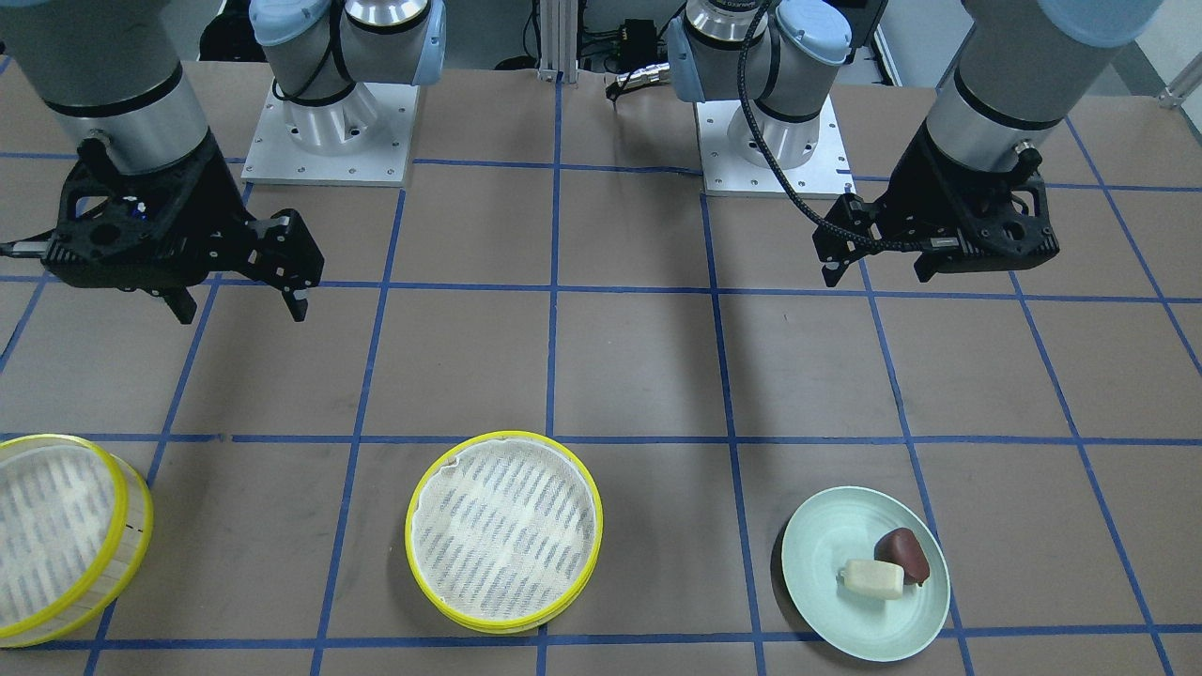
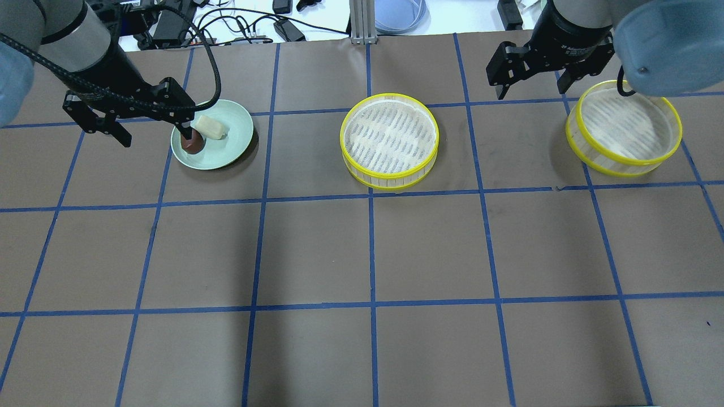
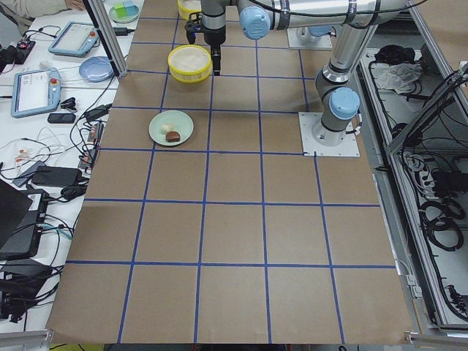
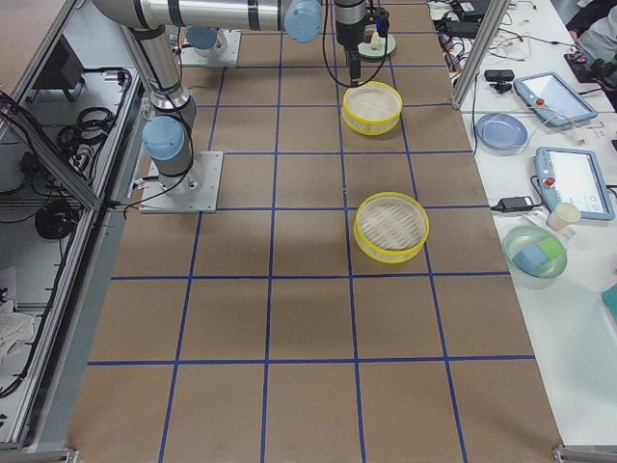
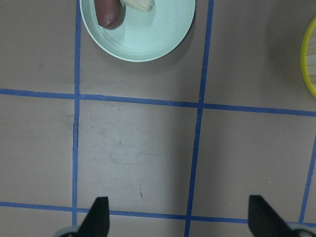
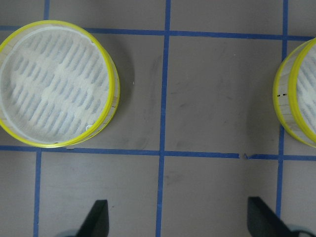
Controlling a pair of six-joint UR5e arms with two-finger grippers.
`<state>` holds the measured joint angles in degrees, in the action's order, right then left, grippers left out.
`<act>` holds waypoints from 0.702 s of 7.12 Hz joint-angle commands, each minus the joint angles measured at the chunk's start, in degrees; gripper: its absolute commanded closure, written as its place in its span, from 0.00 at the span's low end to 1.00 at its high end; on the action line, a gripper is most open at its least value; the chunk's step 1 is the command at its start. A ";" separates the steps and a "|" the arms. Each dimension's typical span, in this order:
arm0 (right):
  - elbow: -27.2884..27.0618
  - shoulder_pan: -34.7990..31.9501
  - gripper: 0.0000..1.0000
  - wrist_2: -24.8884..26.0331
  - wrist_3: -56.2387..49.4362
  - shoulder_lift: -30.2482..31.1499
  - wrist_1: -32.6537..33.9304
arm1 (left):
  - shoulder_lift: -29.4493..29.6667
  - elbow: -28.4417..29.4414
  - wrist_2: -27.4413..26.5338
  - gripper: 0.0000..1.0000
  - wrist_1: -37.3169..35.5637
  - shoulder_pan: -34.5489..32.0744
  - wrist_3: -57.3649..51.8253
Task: Stack buns with steamer
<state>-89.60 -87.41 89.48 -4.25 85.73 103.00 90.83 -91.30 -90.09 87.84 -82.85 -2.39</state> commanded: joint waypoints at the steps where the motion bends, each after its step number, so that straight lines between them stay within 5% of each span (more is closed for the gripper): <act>1: 0.13 4.16 0.00 0.08 -1.54 -1.61 2.63 | 1.53 -0.37 -0.08 0.00 -3.69 0.41 -4.52; 5: 0.13 15.58 0.00 -0.18 -12.31 -5.99 4.84 | 12.94 -2.48 0.00 0.00 -24.00 1.11 -7.53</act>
<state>-89.53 -75.25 89.38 -12.18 81.76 107.64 100.46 -93.61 -90.03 68.42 -82.16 -8.42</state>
